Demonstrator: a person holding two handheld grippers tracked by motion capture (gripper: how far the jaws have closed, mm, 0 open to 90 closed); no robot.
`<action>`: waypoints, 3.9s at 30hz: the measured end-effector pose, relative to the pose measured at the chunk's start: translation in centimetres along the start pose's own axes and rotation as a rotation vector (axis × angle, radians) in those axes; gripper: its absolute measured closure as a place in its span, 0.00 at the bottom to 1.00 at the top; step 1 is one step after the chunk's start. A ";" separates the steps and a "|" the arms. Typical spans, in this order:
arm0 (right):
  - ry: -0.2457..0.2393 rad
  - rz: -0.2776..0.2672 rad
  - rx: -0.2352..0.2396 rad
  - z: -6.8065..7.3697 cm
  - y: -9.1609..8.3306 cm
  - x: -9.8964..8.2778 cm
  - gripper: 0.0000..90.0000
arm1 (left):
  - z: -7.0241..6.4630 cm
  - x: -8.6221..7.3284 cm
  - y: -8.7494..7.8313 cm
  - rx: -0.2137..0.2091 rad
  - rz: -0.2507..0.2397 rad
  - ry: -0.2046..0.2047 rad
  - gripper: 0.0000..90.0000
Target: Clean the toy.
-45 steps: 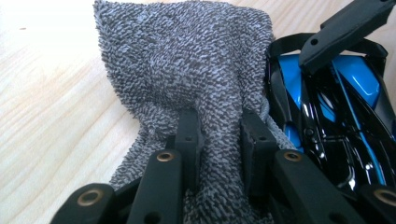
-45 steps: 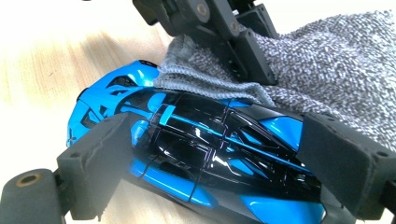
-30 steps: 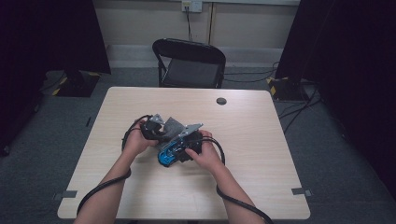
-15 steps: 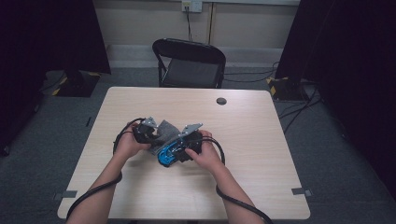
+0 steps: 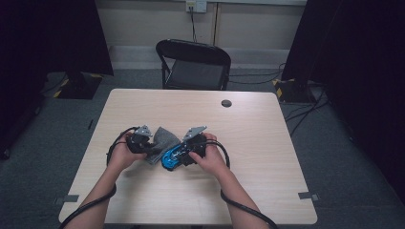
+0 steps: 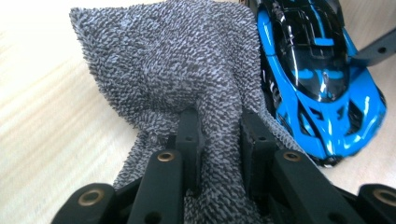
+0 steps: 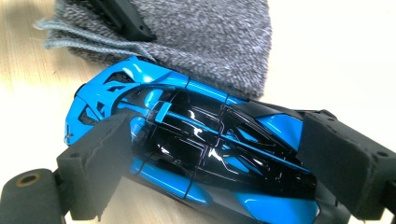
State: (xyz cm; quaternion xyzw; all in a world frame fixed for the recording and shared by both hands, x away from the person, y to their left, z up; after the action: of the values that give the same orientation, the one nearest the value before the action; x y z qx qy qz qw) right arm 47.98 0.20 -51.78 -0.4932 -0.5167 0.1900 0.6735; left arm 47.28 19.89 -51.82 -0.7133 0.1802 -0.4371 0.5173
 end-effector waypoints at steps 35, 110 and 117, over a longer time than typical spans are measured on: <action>0.003 0.005 -0.002 0.1 0.0 0.0 0.11 | -3.9 -5.6 -2.3 -0.080 -0.039 -0.085 0.81; -0.007 -0.016 -0.001 0.1 0.0 -0.1 0.11 | 0.8 7.5 4.0 0.032 -0.029 0.008 0.77; -0.005 -0.013 -0.001 0.1 0.0 -0.1 0.11 | 0.5 7.4 3.9 0.034 -0.021 0.028 0.78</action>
State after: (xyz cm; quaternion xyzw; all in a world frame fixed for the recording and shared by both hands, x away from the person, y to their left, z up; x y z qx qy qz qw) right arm 47.87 0.18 -51.86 -0.4897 -0.5215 0.1867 0.6733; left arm 52.52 13.39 -52.17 -0.7002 0.1726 -0.4554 0.5221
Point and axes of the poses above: each handheld gripper's, and its own axes: y roughly forward along the jaws, x roughly out of its top, z roughly to its left, the point moved 5 cm from there along y, roughly forward along the jaws, and after that the axes turned 15 degrees about z, right-handed, at the moved point
